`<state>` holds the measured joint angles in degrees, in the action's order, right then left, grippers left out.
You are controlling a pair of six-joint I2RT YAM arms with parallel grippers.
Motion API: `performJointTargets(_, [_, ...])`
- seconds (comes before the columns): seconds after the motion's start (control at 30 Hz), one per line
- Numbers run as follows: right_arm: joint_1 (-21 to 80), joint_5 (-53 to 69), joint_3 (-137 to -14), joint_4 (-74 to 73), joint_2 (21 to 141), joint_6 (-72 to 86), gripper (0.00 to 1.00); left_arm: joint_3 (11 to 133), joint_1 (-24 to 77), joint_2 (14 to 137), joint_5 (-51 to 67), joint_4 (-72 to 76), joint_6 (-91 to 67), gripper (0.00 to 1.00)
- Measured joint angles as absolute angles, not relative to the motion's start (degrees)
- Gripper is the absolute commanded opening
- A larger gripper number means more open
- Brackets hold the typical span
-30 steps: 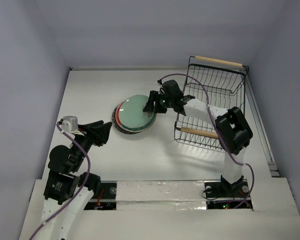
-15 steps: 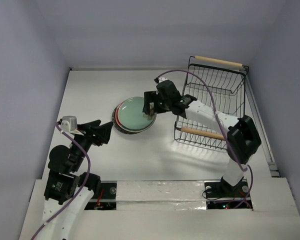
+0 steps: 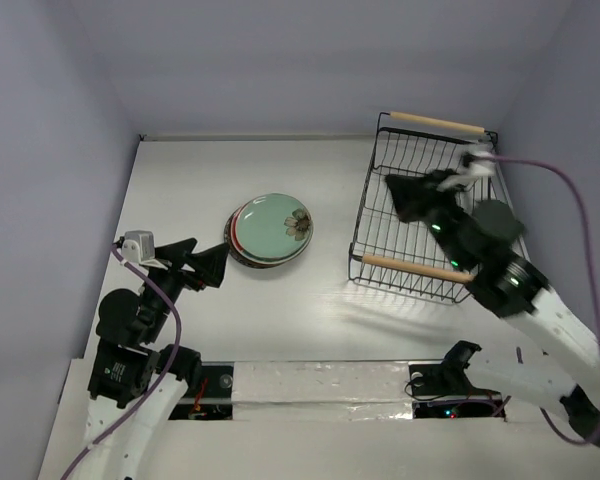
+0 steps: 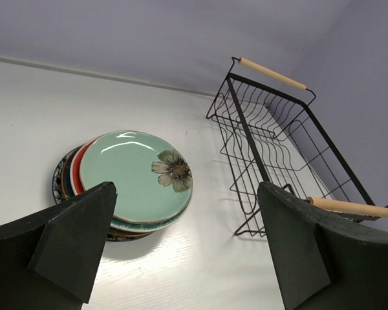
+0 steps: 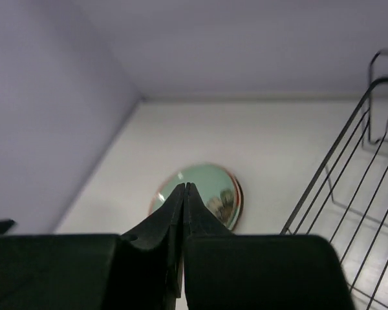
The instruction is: Unload the plates from the dish rack
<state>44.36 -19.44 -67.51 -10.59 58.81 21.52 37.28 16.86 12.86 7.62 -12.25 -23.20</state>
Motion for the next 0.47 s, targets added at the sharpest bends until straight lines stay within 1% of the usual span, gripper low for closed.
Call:
performJointTargets(0.03, [44.3, -21.5, -65.4, -8.5, 52.7, 21.2, 0.29, 37.5, 16.9, 13.1, 7.4, -12.3, -23.1, 0.92])
performJointTargets(0.07, [44.3, -23.5, -63.4, -6.8, 47.5, 20.9, 0.66, 37.7, 16.9, 13.5, 7.2, -12.3, -23.0, 0.94])
performJointTargets(0.1, [44.3, -25.1, -61.8, -5.7, 43.1, 20.7, 0.82, 38.1, 16.9, 14.0, 7.0, -12.4, -22.9, 0.94])
performJointTargets(0.13, [44.3, -27.6, -60.5, -4.4, 38.5, 20.6, 0.94, 38.6, 16.8, 14.7, 6.8, -12.4, -22.8, 0.94])
performJointTargets(0.17, [44.3, -30.0, -59.4, -3.6, 34.7, 20.9, 1.00, 39.1, 16.8, 15.3, 6.6, -12.4, -22.7, 0.94])
performJointTargets(0.27, [44.3, -38.0, -55.8, -2.5, 28.0, 21.8, 1.00, 41.6, 16.8, 17.4, 6.0, -12.8, -22.4, 0.94])
performJointTargets(0.33, [44.3, -42.2, -53.1, -3.4, 26.3, 22.6, 1.00, 43.9, 16.8, 18.8, 5.7, -12.7, -22.1, 0.94])
performJointTargets(0.4, [44.3, -44.6, -49.9, -4.4, 25.7, 22.9, 1.00, 45.7, 16.8, 19.7, 5.5, -12.0, -21.8, 0.93])
performJointTargets(0.47, [44.3, -44.9, -47.3, -5.1, 25.6, 23.2, 1.00, 46.2, 16.8, 19.7, 5.5, -10.9, -21.6, 0.95])
